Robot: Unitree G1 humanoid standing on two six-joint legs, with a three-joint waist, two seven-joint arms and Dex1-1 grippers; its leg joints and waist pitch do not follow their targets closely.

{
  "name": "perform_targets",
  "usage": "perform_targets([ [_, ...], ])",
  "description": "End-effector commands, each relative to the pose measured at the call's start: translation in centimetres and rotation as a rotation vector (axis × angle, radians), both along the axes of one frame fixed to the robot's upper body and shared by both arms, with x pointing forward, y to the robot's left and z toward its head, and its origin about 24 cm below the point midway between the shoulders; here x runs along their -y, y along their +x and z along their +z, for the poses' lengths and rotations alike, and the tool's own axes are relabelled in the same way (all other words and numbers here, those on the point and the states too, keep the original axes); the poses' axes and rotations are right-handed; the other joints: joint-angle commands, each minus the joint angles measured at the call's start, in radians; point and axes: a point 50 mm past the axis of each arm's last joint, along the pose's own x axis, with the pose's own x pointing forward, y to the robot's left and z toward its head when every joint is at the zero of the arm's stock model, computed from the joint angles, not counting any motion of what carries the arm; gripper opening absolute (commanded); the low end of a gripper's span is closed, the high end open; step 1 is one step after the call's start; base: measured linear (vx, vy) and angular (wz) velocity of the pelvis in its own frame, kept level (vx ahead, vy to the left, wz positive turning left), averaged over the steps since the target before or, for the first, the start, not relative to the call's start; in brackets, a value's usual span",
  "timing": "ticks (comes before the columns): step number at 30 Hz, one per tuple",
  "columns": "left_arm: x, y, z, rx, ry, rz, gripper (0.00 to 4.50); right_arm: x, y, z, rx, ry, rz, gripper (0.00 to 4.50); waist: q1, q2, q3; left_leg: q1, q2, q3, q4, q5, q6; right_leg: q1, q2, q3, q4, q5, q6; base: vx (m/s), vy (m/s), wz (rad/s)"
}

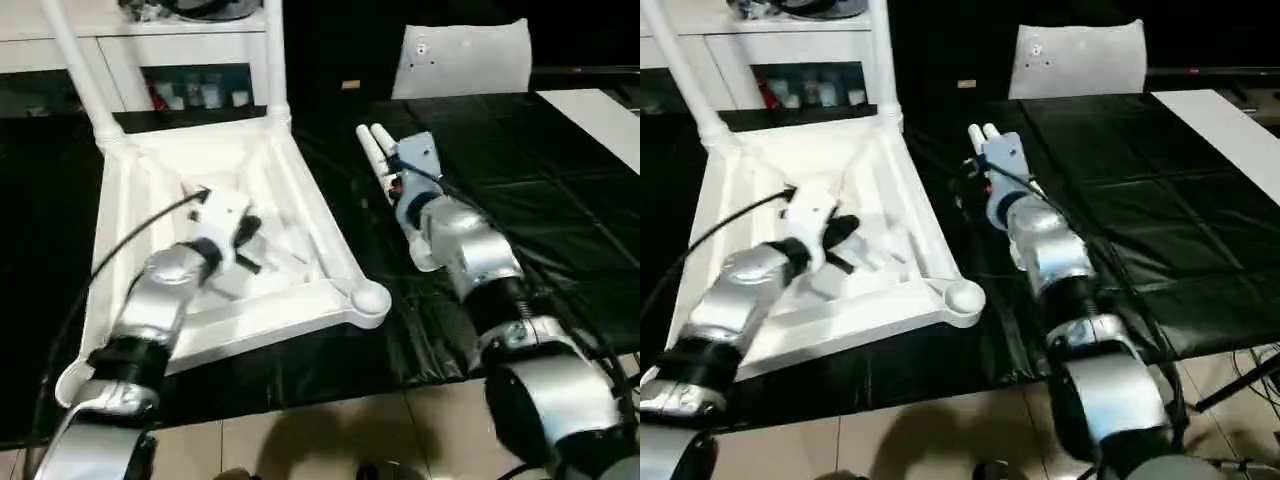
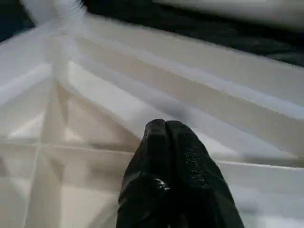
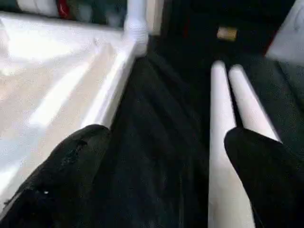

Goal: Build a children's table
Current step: Rotate table base, then pick table leg

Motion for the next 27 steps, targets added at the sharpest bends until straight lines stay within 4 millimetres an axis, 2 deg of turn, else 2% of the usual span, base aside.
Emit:
perform_targets([
  [1, -0.3, -0.6, 1.1, 0.031, -0.014, -0.052, 0.35, 0.6, 0.4, 0.0, -0.022, -0.051, -0.033, 4.50, 0.007, 0.006, -0.076, 0.006, 0.024, 0.000, -0.064, -0.176, 0.027, 0.058, -0.054, 0.049, -0.065, -0.281, -0.200, 0.000, 0.000, 0.00],
  [2, -0.3, -0.9, 1.3, 0.033, -0.014, -0.064, 0.44, 0.7, 0.5, 0.0, -0.028, -0.059, -0.040, 4.50, 0.007, 0.003, -0.080, 0.003, 0.026, -0.002, -0.063, -0.167, 0.023, 0.064, -0.057, 0.052, -0.052, -0.253, -0.215, 0.000, 0.000, 0.00],
  [3, -0.4, -1.8, 1.6, 0.026, -0.018, -0.108, 0.44, 1.0, 0.7, -0.1, -0.062, -0.051, -0.057, 4.50, 0.008, 0.003, -0.076, 0.005, 0.026, 0.001, -0.065, -0.173, 0.026, 0.060, -0.053, 0.050, -0.055, -0.255, -0.212, 0.000, 0.000, 0.00],
  [4, -0.3, -2.5, 2.0, 0.021, -0.026, -0.144, 0.49, 1.3, 0.8, -0.1, -0.086, -0.054, -0.074, 4.50, 0.007, 0.005, -0.077, 0.004, 0.028, -0.001, -0.065, -0.174, 0.024, 0.062, -0.055, 0.050, -0.051, -0.251, -0.214, 0.000, 0.000, 0.00],
  [5, -0.3, -2.9, 2.2, 0.018, -0.031, -0.166, 0.67, 1.5, 0.9, -0.2, -0.101, -0.056, -0.085, 4.50, 0.008, 0.002, -0.077, 0.004, 0.029, -0.001, -0.066, -0.175, 0.023, 0.062, -0.056, 0.050, -0.048, -0.250, -0.218, 0.000, 0.000, 0.00],
  [7, -0.1, -4.2, 2.9, 0.010, -0.036, -0.227, 0.85, 2.0, 1.0, -0.4, -0.141, -0.071, -0.110, 4.50, 0.006, 0.002, -0.075, 0.003, 0.028, 0.001, -0.066, -0.180, 0.023, 0.059, -0.052, 0.051, -0.048, -0.250, -0.223, 0.000, 0.000, 0.00],
  [9, 0.0, -4.6, 3.1, 0.003, -0.030, -0.245, 0.98, 2.1, 1.1, -0.4, -0.147, -0.086, -0.110, 4.50, 0.008, 0.003, -0.072, 0.003, 0.025, 0.004, -0.065, -0.179, 0.027, 0.056, -0.047, 0.051, -0.050, -0.244, -0.219, 0.000, 0.000, 0.00],
  [12, 0.4, -6.3, 3.7, -0.023, -0.032, -0.310, 1.28, 2.5, 1.2, -0.5, -0.171, -0.103, -0.134, 4.50, 0.010, 0.002, -0.072, 0.000, 0.026, 0.002, -0.064, -0.185, 0.017, 0.059, -0.050, 0.051, -0.046, -0.255, -0.213, 0.000, 0.000, 0.00],
  [13, 0.5, -6.8, 3.8, -0.033, -0.030, -0.331, 1.33, 2.7, 1.2, -0.7, -0.181, -0.112, -0.148, 4.50, 0.009, -0.004, -0.073, 0.000, 0.026, 0.003, -0.063, -0.188, 0.014, 0.058, -0.050, 0.051, -0.046, -0.259, -0.213, 0.000, 0.000, 0.00],
  [14, 0.5, -6.8, 3.8, -0.033, -0.030, -0.331, 1.43, 2.7, 1.2, -0.7, -0.181, -0.112, -0.148, 4.50, 0.009, -0.003, -0.074, -0.003, 0.024, 0.002, -0.062, -0.180, 0.016, 0.060, -0.050, 0.051, -0.042, -0.252, -0.212, 0.000, 0.000, 0.00],
  [16, 1.0, -8.0, 4.4, -0.056, -0.019, -0.363, 1.56, 3.2, 1.0, -1.3, -0.222, -0.131, -0.181, 4.50, 0.010, -0.005, -0.071, -0.005, 0.022, 0.003, -0.060, -0.183, 0.018, 0.056, -0.048, 0.051, -0.044, -0.264, -0.204, 0.000, 0.000, 0.00],
  [19, 1.1, -8.4, 4.9, -0.064, -0.020, -0.364, 1.75, 3.4, 1.0, -1.5, -0.236, -0.148, -0.199, 4.50, 0.009, -0.006, -0.064, -0.003, 0.021, 0.004, -0.058, -0.230, 0.005, 0.050, -0.047, 0.051, -0.050, -0.338, -0.182, 0.000, 0.000, 0.00],
  [25, 1.3, -8.9, 5.1, -0.080, 0.000, -0.372, 2.28, 3.8, 0.8, -1.9, -0.267, -0.128, -0.228, 4.50, 0.005, -0.007, -0.063, -0.005, 0.018, 0.000, -0.058, -0.258, -0.004, 0.049, -0.044, 0.048, -0.054, -0.393, -0.144, 0.000, 0.000, 0.00],
  [26, 1.4, -8.9, 5.2, -0.078, 0.002, -0.369, 2.28, 3.7, 0.7, -2.1, -0.286, -0.105, -0.222, 4.50, 0.004, -0.011, -0.060, -0.006, 0.018, 0.000, -0.058, -0.259, -0.003, 0.048, -0.044, 0.048, -0.054, -0.399, -0.139, 0.000, 0.000, 0.00],
  [27, 1.5, -9.0, 5.3, -0.079, 0.002, -0.364, 2.51, 3.6, 0.6, -2.2, -0.299, -0.089, -0.215, 4.50, 0.003, -0.010, -0.062, -0.006, 0.018, 0.000, -0.057, -0.253, -0.002, 0.048, -0.044, 0.049, -0.053, -0.391, -0.140, 0.000, 0.000, 0.00],
])
